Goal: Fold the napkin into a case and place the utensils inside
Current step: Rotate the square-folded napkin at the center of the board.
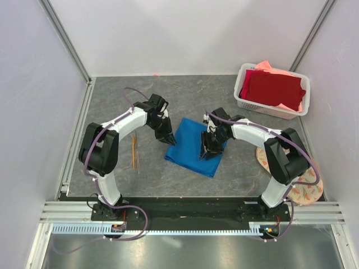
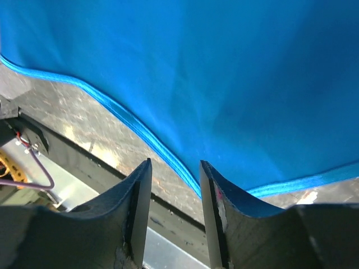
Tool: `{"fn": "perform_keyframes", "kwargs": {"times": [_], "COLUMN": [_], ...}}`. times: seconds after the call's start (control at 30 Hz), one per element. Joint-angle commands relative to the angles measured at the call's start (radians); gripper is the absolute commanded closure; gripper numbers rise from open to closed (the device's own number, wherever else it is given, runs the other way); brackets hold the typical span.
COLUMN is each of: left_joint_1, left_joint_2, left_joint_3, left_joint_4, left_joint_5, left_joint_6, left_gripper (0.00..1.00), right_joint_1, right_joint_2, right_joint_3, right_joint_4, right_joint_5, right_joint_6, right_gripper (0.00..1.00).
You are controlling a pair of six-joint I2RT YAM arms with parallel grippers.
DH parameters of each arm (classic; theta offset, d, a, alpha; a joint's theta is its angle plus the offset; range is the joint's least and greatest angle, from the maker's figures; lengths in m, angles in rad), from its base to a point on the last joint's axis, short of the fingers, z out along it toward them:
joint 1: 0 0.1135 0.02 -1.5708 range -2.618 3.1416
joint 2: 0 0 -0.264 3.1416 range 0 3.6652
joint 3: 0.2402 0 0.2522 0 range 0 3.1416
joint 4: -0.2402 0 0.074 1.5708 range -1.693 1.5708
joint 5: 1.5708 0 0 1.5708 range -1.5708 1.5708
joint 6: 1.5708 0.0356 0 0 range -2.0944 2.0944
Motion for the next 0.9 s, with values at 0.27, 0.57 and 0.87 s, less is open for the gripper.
{"fn": "perform_keyframes", "kwargs": {"times": [0.27, 0.57, 0.87], "left_joint_1": [0.009, 0.009, 0.009], "left_joint_2": [0.067, 0.065, -0.033], "left_joint_3": [-0.061, -0.197, -0.189], "left_joint_4": [0.023, 0.137, 0.138], "left_joint_5": [-0.027, -0.102, -0.069], "left_joint_6": [0.055, 0.141, 0.130], "left_gripper": [0.83, 0.84, 0.81], "right_joint_1": [-0.003, -0.006, -0.009], "right_joint_2": [-0.099, -0.061, -0.067], "right_joint_3": [-0.224, -0.247, -0.150], "right_joint_4": [0.112, 0.112, 0.020], "right_joint_5": [0.036, 0.150, 0.199], "right_joint_6": [0.060, 0.060, -0.035], "right_gripper": [0.56, 0.56, 0.54]}}
